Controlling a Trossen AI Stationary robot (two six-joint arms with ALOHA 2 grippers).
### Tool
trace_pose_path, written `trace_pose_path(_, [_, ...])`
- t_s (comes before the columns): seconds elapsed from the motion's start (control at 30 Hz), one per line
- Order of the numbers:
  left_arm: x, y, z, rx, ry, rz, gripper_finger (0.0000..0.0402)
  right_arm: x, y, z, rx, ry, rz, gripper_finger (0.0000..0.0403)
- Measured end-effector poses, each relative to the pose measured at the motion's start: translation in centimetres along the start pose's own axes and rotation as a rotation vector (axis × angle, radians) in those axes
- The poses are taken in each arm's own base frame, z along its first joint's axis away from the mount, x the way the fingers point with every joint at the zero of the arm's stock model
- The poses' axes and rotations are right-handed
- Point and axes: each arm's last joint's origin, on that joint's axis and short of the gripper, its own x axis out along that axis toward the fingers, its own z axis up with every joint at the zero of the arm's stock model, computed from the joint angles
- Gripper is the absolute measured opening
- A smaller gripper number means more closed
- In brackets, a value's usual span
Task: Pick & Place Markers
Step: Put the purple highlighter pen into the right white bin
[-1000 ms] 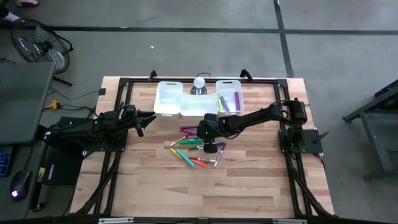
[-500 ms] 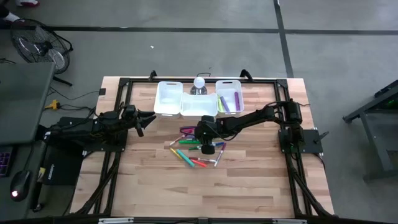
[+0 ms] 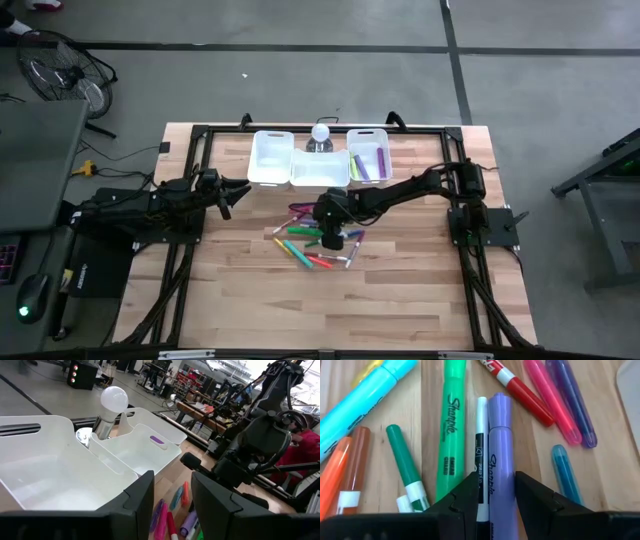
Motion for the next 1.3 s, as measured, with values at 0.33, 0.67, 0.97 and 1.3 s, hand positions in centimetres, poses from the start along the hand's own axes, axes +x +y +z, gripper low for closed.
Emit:
trace_pose_path(0.33, [0.0,0.0,0.01,0.0,0.0,0.0,0.0129,0.11,-0.49,0.33,0.13,-0.037,-0.005,0.0112])
trace_pose_path(0.67, [0.0,0.0,0.0,0.0,0.0,0.0,0.0129,0.3,-0.26,0.5,0.152,-0.066,0.037,0.0111])
trace_pose_path(0.97, [0.0,0.0,-0.01,0.0,0.001,0.0,0.0129,0.27,-0.25,0.62,0.153,-0.076,0.036,0.0112])
trace_pose_path(1.3, [0.0,0.0,-0.01,0.0,0.001,0.0,0.0129,0.17,-0.17,0.76,0.152,-0.08,0.06,0.0065])
